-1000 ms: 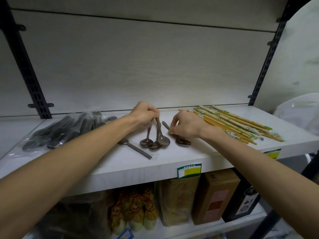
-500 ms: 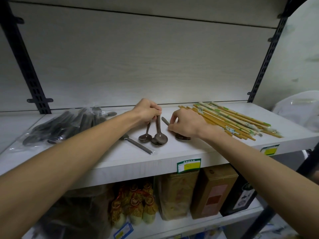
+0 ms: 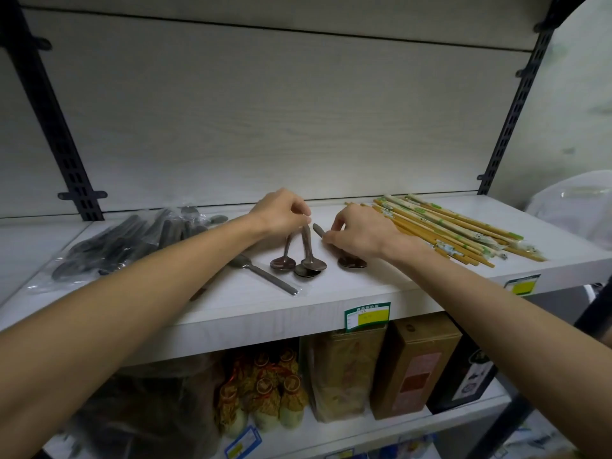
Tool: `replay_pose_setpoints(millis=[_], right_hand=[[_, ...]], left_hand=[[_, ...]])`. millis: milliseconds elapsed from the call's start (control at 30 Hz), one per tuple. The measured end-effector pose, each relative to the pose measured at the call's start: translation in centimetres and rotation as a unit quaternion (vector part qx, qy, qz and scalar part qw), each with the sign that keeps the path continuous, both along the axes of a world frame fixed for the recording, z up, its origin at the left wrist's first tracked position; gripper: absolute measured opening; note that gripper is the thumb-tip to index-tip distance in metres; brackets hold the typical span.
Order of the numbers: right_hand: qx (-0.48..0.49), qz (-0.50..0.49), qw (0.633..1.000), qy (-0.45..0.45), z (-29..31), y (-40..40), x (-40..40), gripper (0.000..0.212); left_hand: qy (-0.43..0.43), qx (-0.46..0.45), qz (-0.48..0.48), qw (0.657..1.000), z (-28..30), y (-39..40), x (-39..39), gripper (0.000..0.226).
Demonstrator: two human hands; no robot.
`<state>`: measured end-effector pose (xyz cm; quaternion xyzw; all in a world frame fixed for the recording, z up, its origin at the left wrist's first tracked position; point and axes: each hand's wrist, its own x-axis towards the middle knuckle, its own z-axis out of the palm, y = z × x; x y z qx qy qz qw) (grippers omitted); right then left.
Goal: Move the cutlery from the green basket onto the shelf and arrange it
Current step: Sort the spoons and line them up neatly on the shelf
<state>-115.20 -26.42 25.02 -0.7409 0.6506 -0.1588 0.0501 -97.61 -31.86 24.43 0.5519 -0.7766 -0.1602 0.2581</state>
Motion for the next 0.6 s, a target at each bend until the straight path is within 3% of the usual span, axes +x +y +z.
replay_pose_setpoints(millis=[100,200,300,600], right_hand=[[-0.051,-0.012,0.999,-0.006,0.2,0.3,0.5,0.036],[-0.079,0.008,0.997,-0.019,0.5,0.6,1.6,0.03],[-0.103,0.033,0.993,0.052,0.7,1.0,2.8,0.031],[0.01,0.044,0.994,0.098,1.5,2.0,4.0,0.04]], left_hand=[[-0.032,-0.023,0.018,0.999,1.2,0.4,1.3,0.011],[-0.091,0.031,0.018,0.995,1.8,1.2,2.9,0.017],[-0.162,0.04,0.024,0.986,1.8,2.5,3.8,0.025],[-0.189,0.075,-0.002,0.979,2.4,5.1,3.5,0.026]])
